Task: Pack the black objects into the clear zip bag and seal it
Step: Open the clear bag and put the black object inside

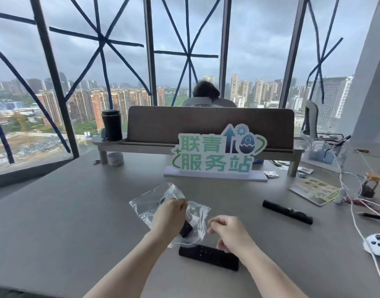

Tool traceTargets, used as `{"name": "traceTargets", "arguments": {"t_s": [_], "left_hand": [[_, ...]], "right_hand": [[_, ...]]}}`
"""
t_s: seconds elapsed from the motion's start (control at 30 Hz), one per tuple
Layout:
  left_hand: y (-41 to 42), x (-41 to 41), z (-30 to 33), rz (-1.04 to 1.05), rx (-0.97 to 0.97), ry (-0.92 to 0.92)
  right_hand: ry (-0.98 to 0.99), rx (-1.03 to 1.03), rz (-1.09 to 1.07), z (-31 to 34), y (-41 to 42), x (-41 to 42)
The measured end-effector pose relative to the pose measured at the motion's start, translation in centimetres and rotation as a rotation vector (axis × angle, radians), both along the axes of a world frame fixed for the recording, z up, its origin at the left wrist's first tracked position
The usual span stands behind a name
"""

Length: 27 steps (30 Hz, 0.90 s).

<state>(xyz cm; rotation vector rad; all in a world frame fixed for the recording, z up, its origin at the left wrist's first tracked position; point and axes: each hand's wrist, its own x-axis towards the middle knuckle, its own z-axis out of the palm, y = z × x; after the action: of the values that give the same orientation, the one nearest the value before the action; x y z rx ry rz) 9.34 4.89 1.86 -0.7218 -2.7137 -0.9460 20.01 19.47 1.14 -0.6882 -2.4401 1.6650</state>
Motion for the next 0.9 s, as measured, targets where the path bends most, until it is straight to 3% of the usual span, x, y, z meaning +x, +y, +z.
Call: {"name": "traceTargets", "arguments": {"t_s": [0.13,0.2,0.33,0.5,0.67,0.9], "left_hand": [[-0.4,-0.3,-0.7,-0.002,-0.011,0.017],[-0.1,-0.2,-1.0,0.002,-0.003,0.018],[0.1,0.0,-1.3,0.021,0.034,0.024],[-0.4,-0.4,-1.4,0.044,0.022,0.028],[1.6,-0.2,-0.8,-0.023,0.03,0.021],[7.4,1.9,1.9,-0.164,0.105,0.026]], "right_hand": [[-0.221,0.556,0.088,-1.3,2.4,2.5],[-0.322,0.622,0.195,-2.1,2.6,3.2],[-0.287,0.625,0.275,-2.5,1.9,3.4],[-0.293,0.556,0.269,-2.0,3.8,5.0],[-0.129,0.132,0.079,0.6,8.1,7.5],[-0.077,-0.153,0.019,1.9,5.8,5.4]]}}
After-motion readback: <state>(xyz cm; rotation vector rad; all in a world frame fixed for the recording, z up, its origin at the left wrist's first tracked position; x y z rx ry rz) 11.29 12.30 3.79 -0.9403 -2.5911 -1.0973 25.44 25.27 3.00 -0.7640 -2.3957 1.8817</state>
